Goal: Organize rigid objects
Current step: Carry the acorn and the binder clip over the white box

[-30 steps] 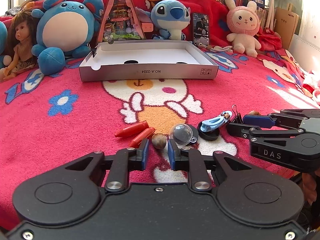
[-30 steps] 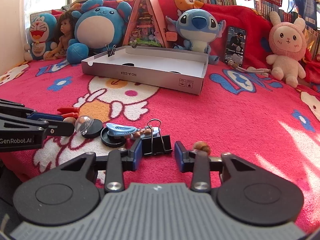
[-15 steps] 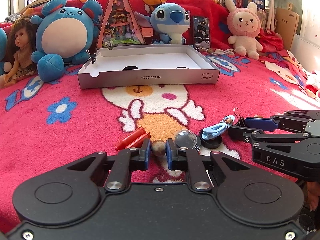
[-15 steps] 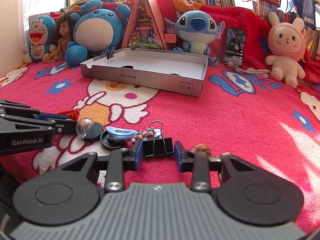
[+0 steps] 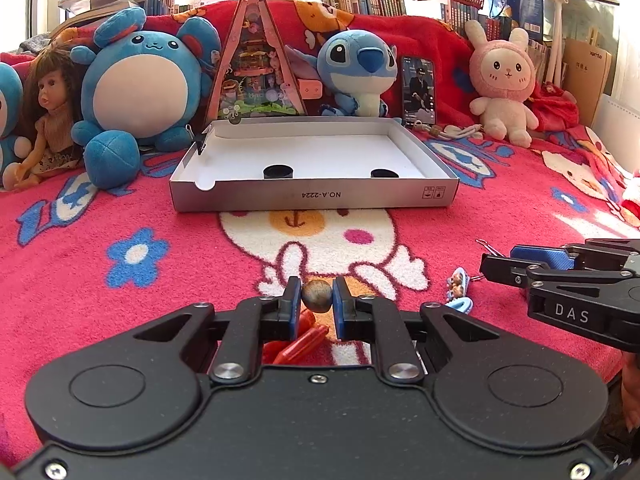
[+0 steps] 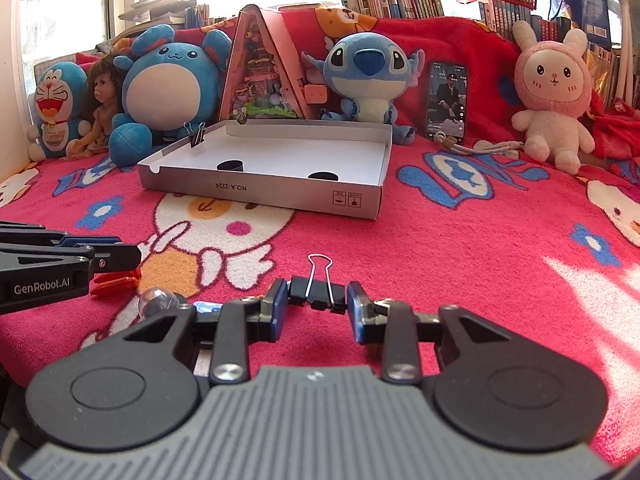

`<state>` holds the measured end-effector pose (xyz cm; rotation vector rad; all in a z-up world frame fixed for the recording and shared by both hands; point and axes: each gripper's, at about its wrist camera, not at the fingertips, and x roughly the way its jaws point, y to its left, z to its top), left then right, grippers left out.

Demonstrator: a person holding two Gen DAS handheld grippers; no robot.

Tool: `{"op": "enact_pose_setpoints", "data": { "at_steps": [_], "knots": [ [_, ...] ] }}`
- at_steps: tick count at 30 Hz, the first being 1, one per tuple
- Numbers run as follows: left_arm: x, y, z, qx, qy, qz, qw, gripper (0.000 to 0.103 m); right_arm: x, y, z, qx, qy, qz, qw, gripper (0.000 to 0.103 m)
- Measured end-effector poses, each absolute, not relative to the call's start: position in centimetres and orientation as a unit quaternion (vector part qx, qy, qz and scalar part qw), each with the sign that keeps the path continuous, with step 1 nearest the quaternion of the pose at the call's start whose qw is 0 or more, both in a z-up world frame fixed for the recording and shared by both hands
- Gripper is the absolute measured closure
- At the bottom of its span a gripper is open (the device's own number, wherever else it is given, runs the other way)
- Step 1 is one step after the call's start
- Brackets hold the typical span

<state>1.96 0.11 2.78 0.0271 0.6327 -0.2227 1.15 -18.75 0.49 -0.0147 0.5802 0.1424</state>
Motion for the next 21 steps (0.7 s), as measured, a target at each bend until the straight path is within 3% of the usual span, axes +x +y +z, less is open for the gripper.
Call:
{"op": "enact_pose_setpoints", "data": {
  "at_steps": [21],
  "knots": [
    [9.7, 1.8, 6.6, -0.006, 0.281, -0.096, 0.955, 0.087, 7.5, -20.1, 3.5, 0.046, 0.271, 0.050, 0.960, 0.067]
  ]
}}
